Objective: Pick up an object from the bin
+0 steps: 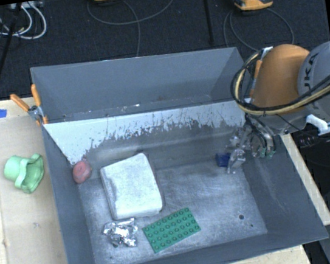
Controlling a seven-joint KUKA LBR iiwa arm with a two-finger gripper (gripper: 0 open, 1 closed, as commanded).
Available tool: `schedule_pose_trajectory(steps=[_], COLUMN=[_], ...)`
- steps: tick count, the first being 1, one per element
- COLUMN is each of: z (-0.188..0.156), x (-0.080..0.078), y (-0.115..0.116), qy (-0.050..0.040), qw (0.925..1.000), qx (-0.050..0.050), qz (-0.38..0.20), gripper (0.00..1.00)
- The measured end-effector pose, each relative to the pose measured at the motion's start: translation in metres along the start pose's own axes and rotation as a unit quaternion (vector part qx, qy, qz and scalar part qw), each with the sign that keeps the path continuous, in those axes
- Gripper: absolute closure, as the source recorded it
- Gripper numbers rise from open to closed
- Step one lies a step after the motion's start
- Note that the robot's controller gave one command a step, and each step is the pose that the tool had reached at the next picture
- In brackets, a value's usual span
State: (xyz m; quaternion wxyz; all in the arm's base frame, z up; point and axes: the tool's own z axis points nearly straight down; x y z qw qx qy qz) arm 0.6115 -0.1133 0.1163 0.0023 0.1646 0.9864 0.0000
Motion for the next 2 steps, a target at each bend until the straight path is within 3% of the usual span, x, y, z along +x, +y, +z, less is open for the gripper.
schedule_pose_trajectory(steps=[1,2], z=[-0.022,-0.082], x=[-0.001,-0.003], y=[0.000,0.001], qy=[0.0007,-0.0014], qw=[1.0000,1.0000], qx=[0.000,-0.001], qz=[-0.002,-0.004], gripper=[1.00,1.00])
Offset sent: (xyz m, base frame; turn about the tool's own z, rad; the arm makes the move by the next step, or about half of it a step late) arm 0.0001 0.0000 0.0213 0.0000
